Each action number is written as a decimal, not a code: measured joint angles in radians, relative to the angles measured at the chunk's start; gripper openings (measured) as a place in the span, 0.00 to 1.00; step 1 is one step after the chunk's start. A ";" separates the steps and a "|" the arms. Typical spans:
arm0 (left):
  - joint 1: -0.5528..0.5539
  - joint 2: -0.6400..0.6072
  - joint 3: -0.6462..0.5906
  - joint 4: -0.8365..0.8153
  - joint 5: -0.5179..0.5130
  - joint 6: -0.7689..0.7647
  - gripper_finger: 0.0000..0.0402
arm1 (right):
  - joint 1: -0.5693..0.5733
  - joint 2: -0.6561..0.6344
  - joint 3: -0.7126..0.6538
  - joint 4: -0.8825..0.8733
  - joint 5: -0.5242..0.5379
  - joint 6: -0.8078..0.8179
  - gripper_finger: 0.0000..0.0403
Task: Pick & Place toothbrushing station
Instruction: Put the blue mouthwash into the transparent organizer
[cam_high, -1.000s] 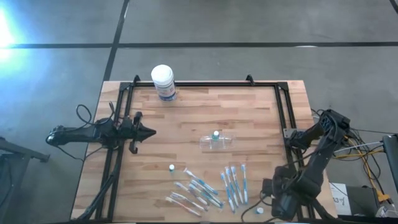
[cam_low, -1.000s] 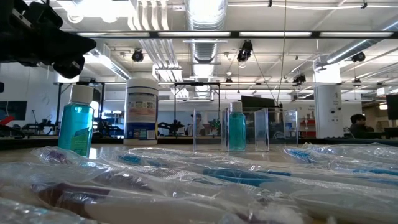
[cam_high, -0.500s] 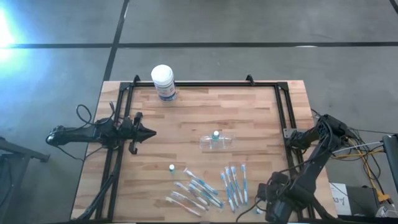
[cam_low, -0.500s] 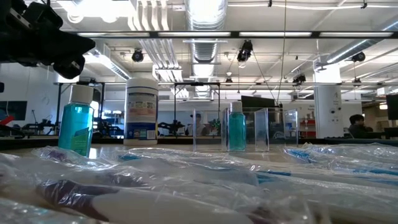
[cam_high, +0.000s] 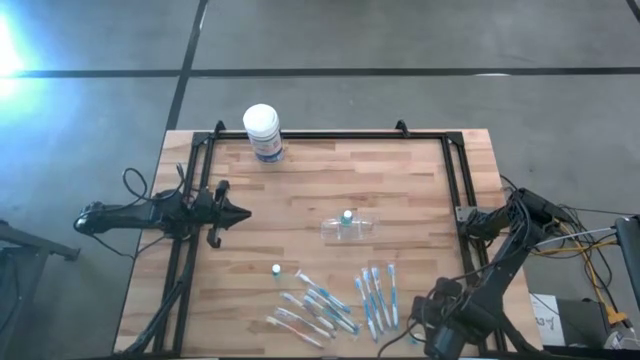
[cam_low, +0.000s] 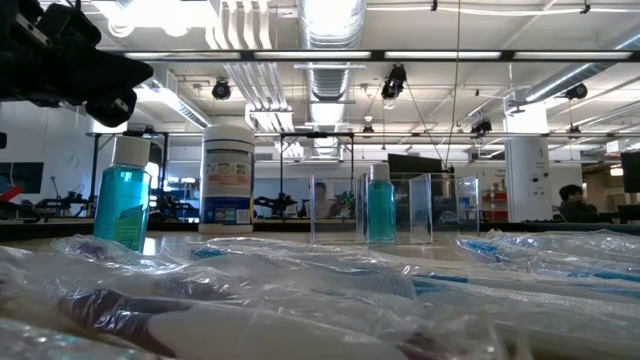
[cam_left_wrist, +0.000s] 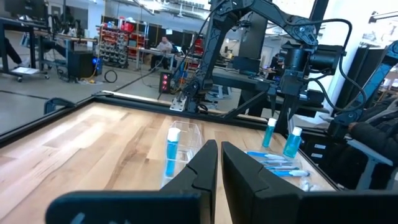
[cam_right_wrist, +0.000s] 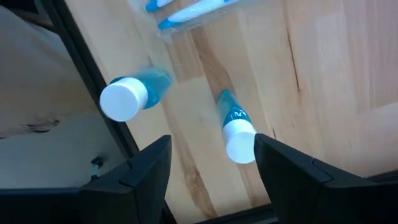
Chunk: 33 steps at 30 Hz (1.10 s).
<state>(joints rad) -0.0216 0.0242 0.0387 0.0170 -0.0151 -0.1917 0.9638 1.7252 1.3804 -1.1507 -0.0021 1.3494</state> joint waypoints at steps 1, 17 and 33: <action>0.000 0.000 0.000 -0.001 0.000 0.000 0.06 | 0.000 0.000 0.000 -0.004 0.000 0.003 0.56; 0.000 0.000 0.000 -0.034 0.000 0.001 0.06 | 0.001 0.012 -0.036 -0.044 0.005 0.010 0.56; 0.000 0.000 0.000 -0.041 0.000 0.001 0.06 | 0.001 0.011 -0.087 0.009 0.003 0.012 0.56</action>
<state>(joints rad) -0.0216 0.0238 0.0387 -0.0242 -0.0154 -0.1910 0.9646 1.7367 1.2929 -1.1418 0.0010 1.3613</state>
